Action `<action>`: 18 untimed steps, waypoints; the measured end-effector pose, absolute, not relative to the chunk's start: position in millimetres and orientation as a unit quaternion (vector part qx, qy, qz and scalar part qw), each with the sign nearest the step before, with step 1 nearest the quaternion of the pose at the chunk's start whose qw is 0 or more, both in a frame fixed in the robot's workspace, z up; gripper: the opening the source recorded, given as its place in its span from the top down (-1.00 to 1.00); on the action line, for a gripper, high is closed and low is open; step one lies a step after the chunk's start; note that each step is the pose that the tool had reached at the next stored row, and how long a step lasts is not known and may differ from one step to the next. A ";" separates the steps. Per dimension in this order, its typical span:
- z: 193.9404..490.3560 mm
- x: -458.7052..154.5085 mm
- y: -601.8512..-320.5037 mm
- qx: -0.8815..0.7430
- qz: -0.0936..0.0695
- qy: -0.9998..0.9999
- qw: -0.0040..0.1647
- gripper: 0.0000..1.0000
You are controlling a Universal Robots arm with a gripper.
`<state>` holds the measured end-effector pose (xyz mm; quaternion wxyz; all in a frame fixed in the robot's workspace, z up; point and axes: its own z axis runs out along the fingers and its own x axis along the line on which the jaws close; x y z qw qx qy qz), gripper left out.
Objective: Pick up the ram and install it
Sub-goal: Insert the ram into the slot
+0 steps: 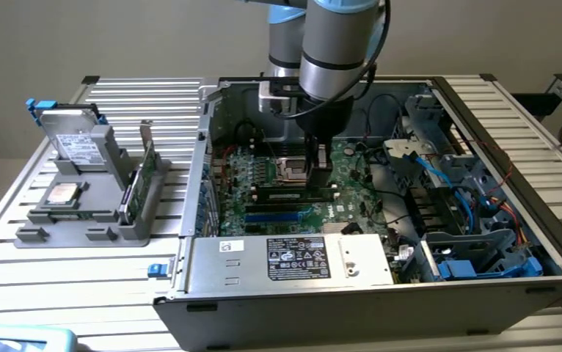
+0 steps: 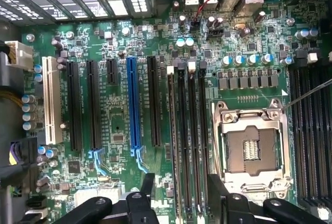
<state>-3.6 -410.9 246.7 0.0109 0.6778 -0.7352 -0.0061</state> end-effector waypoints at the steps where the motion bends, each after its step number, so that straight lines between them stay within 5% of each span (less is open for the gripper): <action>1: 248.6 -4.1 -410.9 0.677 -0.006 -0.736 0.011 -0.05; 18: 277.7 -6.4 -410.7 0.645 0.000 -0.765 0.005 -0.05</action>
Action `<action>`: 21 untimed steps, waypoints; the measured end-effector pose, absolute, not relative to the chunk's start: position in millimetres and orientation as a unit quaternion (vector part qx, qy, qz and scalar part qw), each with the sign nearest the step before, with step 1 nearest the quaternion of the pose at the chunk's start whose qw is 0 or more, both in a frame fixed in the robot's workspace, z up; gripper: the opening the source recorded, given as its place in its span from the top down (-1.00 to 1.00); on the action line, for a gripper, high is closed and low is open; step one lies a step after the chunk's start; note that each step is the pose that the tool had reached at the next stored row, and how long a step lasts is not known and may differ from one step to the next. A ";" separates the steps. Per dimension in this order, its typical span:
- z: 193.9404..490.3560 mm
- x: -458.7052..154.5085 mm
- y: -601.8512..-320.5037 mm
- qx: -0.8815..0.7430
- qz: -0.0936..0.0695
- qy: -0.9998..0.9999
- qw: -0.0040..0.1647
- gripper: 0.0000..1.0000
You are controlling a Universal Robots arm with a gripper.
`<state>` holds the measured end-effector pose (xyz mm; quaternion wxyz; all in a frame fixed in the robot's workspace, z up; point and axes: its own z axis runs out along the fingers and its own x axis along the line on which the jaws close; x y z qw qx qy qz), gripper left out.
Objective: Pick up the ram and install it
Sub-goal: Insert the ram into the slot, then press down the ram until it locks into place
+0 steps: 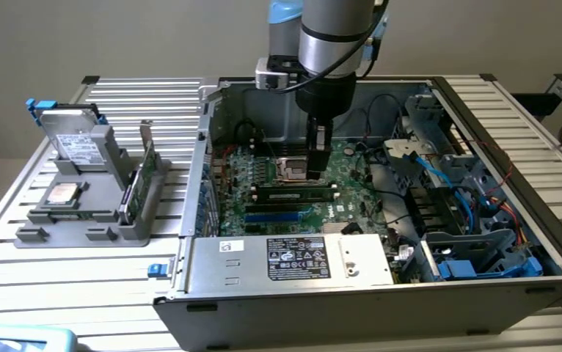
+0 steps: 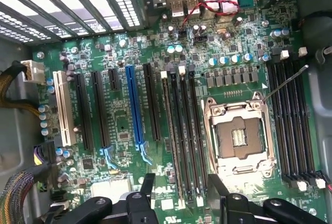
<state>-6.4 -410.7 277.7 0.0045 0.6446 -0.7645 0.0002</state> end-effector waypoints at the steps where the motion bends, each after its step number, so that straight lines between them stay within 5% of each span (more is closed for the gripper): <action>1: 277.7 -6.8 -410.7 0.644 0.000 -0.765 0.004 -0.05; 15: 277.7 -6.8 -410.7 0.644 0.000 -0.765 0.004 -0.05; 21: 277.7 -6.8 -410.7 0.644 0.000 -0.765 0.004 0.48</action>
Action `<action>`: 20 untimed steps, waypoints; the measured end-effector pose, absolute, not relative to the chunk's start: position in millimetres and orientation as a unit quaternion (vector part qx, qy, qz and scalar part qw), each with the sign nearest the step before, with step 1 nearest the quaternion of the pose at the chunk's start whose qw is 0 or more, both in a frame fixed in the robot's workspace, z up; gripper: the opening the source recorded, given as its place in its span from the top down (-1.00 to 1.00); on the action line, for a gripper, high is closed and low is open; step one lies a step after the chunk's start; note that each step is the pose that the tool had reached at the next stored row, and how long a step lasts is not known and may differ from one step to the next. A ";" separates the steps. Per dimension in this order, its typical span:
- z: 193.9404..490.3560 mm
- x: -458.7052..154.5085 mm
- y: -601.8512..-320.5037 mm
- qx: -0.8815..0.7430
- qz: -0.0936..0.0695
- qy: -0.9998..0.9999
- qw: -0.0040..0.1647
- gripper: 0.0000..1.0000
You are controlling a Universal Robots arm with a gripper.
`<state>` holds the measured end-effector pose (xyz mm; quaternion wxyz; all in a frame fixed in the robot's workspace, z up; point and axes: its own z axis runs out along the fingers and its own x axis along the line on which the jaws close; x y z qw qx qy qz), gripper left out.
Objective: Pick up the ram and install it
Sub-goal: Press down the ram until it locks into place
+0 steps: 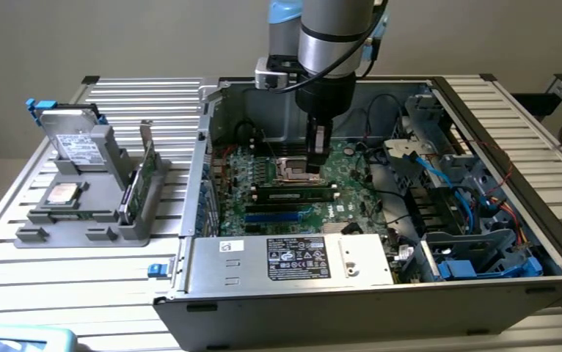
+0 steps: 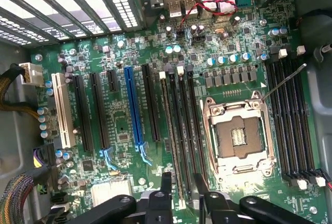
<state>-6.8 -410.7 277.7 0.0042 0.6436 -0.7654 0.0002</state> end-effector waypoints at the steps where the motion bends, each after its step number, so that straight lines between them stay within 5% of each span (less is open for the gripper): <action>1: 277.7 -6.8 -410.7 0.644 0.000 -0.765 0.004 0.48; 4: 277.7 -6.8 -410.7 0.644 0.000 -0.765 0.004 0.79; 20: 271.4 -6.8 -410.6 0.729 0.001 -0.684 0.004 0.79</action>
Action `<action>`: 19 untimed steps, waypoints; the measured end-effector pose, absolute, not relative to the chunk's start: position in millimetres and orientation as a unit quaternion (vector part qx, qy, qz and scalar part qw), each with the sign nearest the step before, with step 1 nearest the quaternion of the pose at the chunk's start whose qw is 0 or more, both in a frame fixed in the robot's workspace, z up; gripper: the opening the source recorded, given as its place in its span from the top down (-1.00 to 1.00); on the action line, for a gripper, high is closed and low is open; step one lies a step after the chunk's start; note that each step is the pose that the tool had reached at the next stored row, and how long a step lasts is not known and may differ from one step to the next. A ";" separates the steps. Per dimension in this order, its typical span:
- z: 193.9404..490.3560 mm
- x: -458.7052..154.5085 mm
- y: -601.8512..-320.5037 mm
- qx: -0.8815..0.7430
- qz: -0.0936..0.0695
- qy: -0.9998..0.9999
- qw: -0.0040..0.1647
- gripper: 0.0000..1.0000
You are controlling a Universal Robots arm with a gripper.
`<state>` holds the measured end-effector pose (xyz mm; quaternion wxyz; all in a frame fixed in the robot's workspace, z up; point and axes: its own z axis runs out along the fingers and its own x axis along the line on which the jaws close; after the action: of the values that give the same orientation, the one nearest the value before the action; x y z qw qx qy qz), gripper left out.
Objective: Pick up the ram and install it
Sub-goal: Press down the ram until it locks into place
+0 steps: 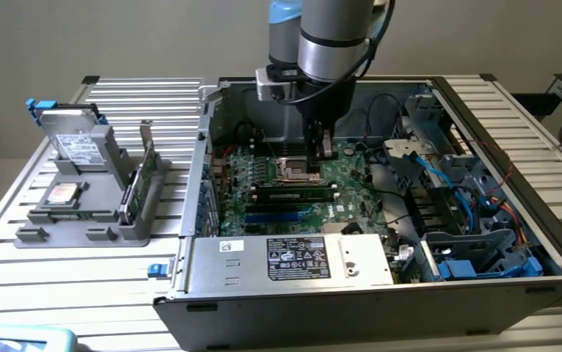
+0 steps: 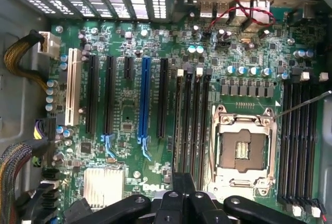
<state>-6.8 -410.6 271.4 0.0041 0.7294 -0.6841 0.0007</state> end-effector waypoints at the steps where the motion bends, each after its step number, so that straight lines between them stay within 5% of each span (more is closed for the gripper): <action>1: 270.1 -6.8 -410.6 0.736 0.001 -0.678 0.004 0.79; 19: 237.7 -2.1 -413.6 0.755 0.002 -0.655 0.006 0.79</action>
<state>-2.1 -413.6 237.7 0.0056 0.7552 -0.6555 0.0021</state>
